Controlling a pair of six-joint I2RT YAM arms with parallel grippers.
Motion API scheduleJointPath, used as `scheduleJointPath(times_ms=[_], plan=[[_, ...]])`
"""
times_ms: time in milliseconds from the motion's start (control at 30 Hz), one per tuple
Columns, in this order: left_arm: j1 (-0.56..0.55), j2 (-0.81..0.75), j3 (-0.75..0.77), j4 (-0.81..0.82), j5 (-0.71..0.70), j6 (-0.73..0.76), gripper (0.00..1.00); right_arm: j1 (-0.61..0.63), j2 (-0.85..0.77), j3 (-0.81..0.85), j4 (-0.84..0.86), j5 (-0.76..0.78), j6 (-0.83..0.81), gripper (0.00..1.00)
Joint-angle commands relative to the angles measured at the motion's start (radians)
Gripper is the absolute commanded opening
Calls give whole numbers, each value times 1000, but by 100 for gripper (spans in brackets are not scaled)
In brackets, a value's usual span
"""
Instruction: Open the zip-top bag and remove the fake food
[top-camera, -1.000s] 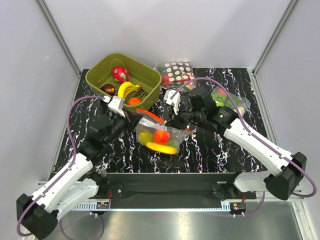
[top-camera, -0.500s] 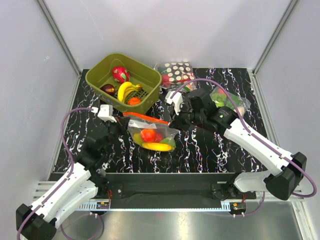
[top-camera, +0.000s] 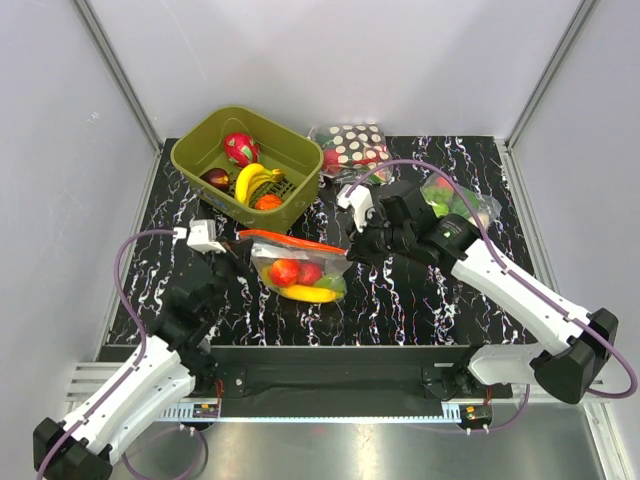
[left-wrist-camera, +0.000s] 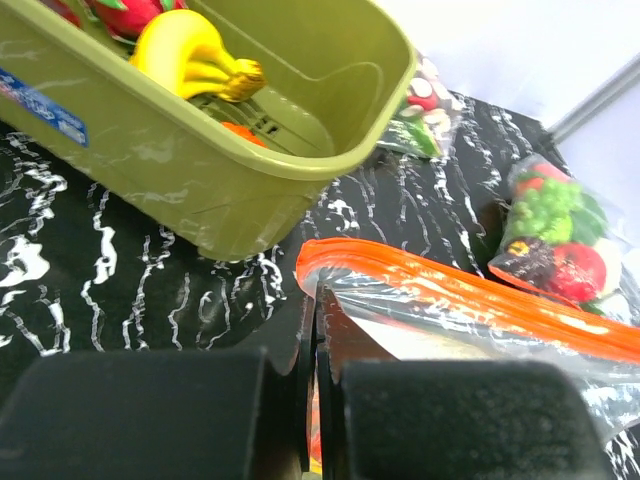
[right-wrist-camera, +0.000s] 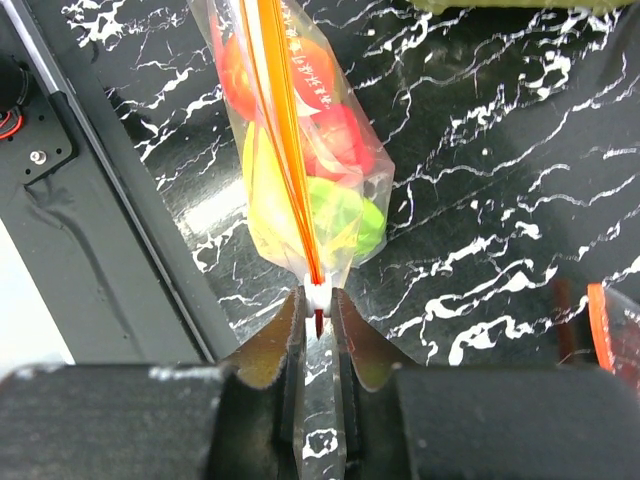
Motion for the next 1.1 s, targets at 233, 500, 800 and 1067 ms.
scheduleJointPath(times_ms=[233,500,800,1067], plan=[[18,-83,-202,468,396,168,0,-5,-86,15,20,31,8,64],[18,-91,-198,520,568,174,0,-5,-14,34,138,-23,-30,70],[17,-66,-178,531,608,174,0,-5,61,9,172,-135,-25,67],[18,-51,-170,520,611,177,0,-5,80,-2,195,-107,-53,67]])
